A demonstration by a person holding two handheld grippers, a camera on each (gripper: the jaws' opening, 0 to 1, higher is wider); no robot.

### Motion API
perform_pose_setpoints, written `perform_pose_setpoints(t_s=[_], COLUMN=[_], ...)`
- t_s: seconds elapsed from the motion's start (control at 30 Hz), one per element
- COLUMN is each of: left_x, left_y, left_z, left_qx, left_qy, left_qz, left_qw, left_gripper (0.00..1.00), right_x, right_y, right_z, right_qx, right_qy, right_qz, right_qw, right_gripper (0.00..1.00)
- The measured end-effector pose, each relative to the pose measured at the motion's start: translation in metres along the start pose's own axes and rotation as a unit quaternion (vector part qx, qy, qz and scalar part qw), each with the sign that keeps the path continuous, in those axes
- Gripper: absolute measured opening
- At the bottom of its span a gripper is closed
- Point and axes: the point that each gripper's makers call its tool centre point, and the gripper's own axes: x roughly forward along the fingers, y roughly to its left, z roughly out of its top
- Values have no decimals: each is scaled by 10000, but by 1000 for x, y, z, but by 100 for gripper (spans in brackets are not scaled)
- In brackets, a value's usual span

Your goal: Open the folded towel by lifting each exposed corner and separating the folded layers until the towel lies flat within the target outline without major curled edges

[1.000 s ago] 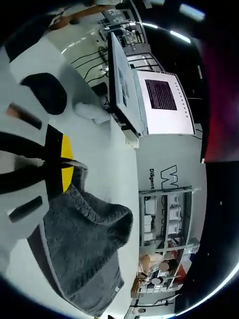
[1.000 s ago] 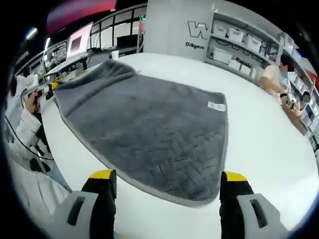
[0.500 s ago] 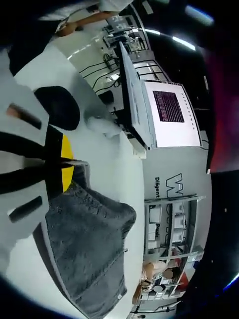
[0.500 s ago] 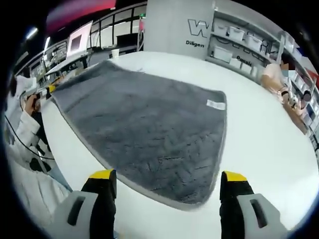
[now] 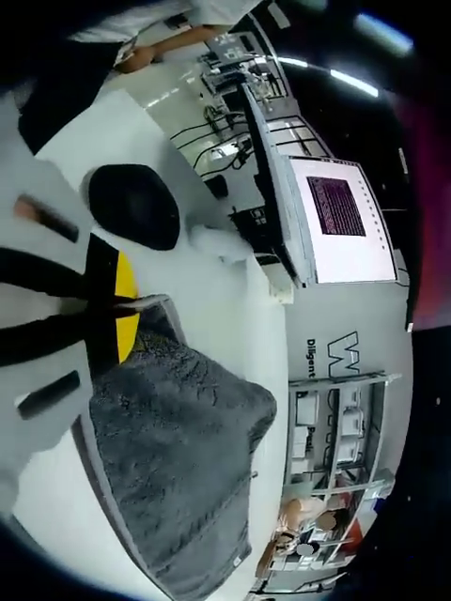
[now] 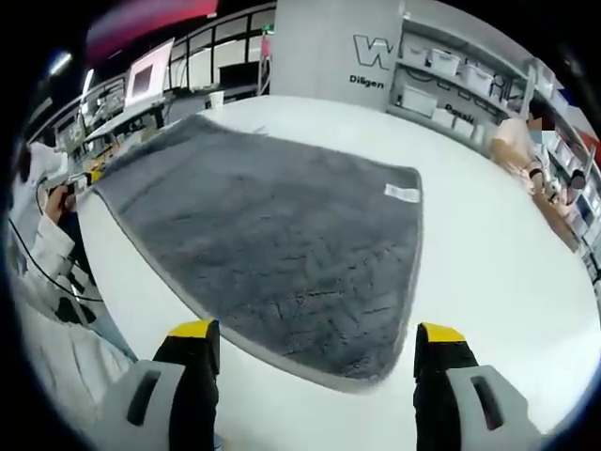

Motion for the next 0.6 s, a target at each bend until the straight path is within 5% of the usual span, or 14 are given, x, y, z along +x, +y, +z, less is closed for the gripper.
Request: perform_pose_setpoints(t_s=[0.07,0.37,0.47,0.6], left_x=[-1,-15,-17,-18], left_y=[-3,-26,-45,-59], left_z=[5,38,42,45], left_qx=[-134,-752,-781,-732], left_qy=[-104,-565,-457,-375], left_qz=[-141,-975,-1507,-1796], left_qw=[9998,9908,9844,9803], left_gripper=[5,44,65,78], right_x=[-1,-5,-6,-9], right_y=[0,-5,-10,-17], right_z=[0,5,7,7], right_qx=[16,158,293,445], right_qy=[-21,-197,-297,-401], right_qz=[-2,-47,-88,-121], right_qw=[10000,9997,9991,9981], right_gripper=[84,82,80,77])
